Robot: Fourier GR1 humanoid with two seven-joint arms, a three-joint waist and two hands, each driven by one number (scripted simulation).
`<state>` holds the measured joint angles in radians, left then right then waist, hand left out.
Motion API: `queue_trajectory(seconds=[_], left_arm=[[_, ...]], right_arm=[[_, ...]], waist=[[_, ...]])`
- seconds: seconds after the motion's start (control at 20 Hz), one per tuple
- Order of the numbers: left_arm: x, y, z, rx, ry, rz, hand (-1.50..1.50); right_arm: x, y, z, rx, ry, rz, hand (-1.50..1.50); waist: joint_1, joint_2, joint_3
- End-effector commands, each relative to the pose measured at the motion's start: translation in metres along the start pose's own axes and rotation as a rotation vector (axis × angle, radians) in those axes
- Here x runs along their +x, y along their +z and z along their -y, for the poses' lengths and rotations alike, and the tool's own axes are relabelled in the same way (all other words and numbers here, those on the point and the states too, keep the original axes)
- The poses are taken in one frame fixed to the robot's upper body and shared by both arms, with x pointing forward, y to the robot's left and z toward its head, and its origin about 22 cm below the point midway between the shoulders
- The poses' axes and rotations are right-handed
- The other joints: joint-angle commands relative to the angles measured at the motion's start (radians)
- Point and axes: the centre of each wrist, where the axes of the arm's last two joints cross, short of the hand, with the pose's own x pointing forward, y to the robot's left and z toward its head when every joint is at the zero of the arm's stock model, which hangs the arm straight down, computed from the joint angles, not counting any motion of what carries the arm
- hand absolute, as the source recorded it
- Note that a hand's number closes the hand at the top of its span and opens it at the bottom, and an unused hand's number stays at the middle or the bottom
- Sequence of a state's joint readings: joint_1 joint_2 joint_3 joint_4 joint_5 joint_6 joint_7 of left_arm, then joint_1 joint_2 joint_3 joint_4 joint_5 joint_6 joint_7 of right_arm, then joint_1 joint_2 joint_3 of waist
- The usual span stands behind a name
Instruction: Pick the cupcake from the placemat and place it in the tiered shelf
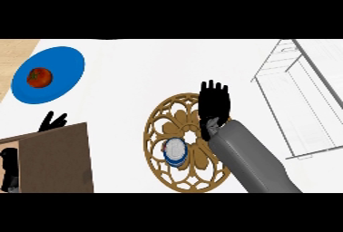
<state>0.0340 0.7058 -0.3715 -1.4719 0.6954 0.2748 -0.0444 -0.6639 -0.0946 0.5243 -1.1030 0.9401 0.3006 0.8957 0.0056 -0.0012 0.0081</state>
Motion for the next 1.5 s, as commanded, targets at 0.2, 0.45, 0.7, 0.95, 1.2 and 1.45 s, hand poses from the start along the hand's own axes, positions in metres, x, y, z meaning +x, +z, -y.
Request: queue_trajectory(seconds=[0.2,0.45,0.7,0.95,1.2,1.45], left_arm=[[-0.002,-0.019,-0.004,0.091,-0.106,0.047,0.0],[0.013,-0.012,-0.013,0.1,-0.099,0.061,0.0],[-0.003,-0.013,-0.015,0.079,-0.096,0.058,0.0],[0.01,-0.01,-0.01,0.086,-0.098,0.057,0.0],[0.005,-0.001,-0.015,0.102,-0.089,0.056,0.0],[0.004,-0.004,-0.022,0.106,-0.1,0.058,0.0]], right_arm=[[0.007,-0.01,-0.031,0.049,-0.034,-0.01,1.5],[-0.017,-0.026,-0.017,0.027,0.025,0.022,1.5],[-0.025,-0.017,-0.034,-0.068,0.042,0.055,1.5],[-0.013,-0.016,0.007,-0.139,-0.059,-0.07,1.5],[-0.061,-0.049,0.029,-0.145,-0.415,-0.652,1.5],[-0.043,-0.044,0.073,-0.267,-0.508,-0.764,1.5]], waist=[[-0.002,0.006,-0.008],[0.004,0.004,-0.008],[-0.006,0.002,-0.008],[-0.005,0.001,-0.008],[-0.025,0.002,-0.007],[-0.01,0.001,-0.01]])
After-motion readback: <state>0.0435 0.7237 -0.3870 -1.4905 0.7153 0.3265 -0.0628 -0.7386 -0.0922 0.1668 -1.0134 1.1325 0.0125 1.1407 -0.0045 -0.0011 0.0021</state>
